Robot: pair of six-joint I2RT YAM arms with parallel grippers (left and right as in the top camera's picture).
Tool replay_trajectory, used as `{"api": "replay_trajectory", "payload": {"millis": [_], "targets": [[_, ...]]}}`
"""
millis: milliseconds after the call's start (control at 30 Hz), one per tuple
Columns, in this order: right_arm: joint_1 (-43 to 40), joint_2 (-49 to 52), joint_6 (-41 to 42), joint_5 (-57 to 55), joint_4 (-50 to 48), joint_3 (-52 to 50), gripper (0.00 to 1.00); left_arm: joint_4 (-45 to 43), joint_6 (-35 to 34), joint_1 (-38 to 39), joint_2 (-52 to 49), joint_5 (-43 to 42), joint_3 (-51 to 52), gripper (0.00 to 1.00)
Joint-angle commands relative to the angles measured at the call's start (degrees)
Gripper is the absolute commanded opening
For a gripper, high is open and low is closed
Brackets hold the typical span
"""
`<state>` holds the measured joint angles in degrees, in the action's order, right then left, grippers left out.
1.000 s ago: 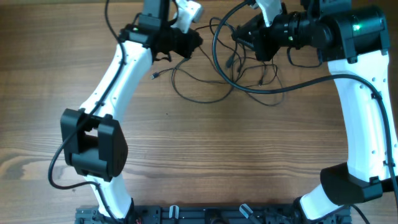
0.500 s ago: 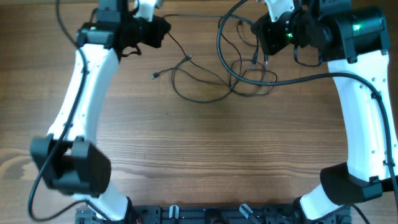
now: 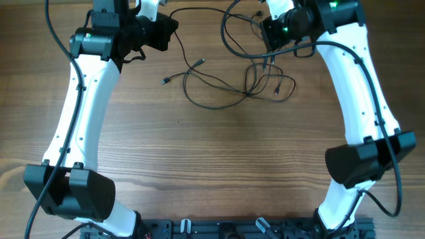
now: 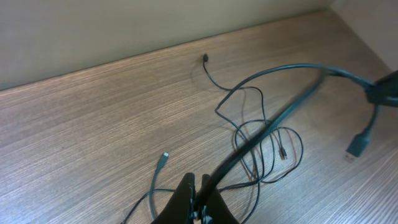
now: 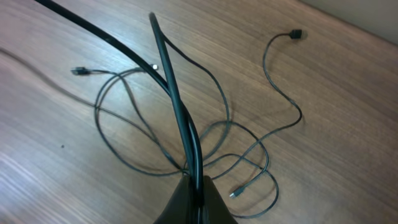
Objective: Untangle cables
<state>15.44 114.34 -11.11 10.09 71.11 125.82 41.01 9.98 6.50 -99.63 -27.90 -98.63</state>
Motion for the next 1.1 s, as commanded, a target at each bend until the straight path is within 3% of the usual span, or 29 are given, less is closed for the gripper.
{"api": "replay_trajectory", "payload": {"millis": [0,467,500,533,567,667,700,867,933,1067], "targets": [[-0.48,2.38,2.58,-2.82,-1.42,0.44,0.04,0.17,-1.44,-1.01,3.43,0.57,-0.39,0.04],[-6.49,9.25,3.15,0.52,-1.62,0.15,0.06,0.68,-1.44,-1.53,7.82,0.55,-0.39,0.04],[-6.47,9.92,3.13,0.55,-1.55,0.15,0.09,0.72,-1.44,-1.53,7.82,0.55,-0.39,0.04],[-6.45,10.43,3.13,0.52,-1.38,0.15,0.19,0.85,-1.44,-1.51,7.82,0.52,-0.39,0.04],[-6.36,10.95,3.17,0.50,-1.36,0.15,0.38,0.98,-1.44,-1.49,7.82,0.52,-0.39,0.04],[-6.36,12.15,3.72,0.50,-1.46,0.13,0.75,1.09,-1.44,-1.49,7.82,0.52,-0.39,0.04],[-6.38,12.66,3.74,0.52,-1.55,0.15,0.82,1.09,-1.44,-1.49,7.82,0.52,-0.39,0.04],[-6.36,14.01,3.74,0.81,-1.22,0.09,0.83,1.29,-1.42,-1.53,7.82,0.55,-0.39,0.04],[-6.38,14.45,3.78,1.75,-1.18,0.09,1.00,1.31,-1.42,-1.53,7.82,0.55,-0.39,0.04],[-6.36,15.15,3.58,3.56,-0.94,0.09,1.00,1.31,-1.42,-1.53,8.07,0.59,-0.39,0.04]]}}
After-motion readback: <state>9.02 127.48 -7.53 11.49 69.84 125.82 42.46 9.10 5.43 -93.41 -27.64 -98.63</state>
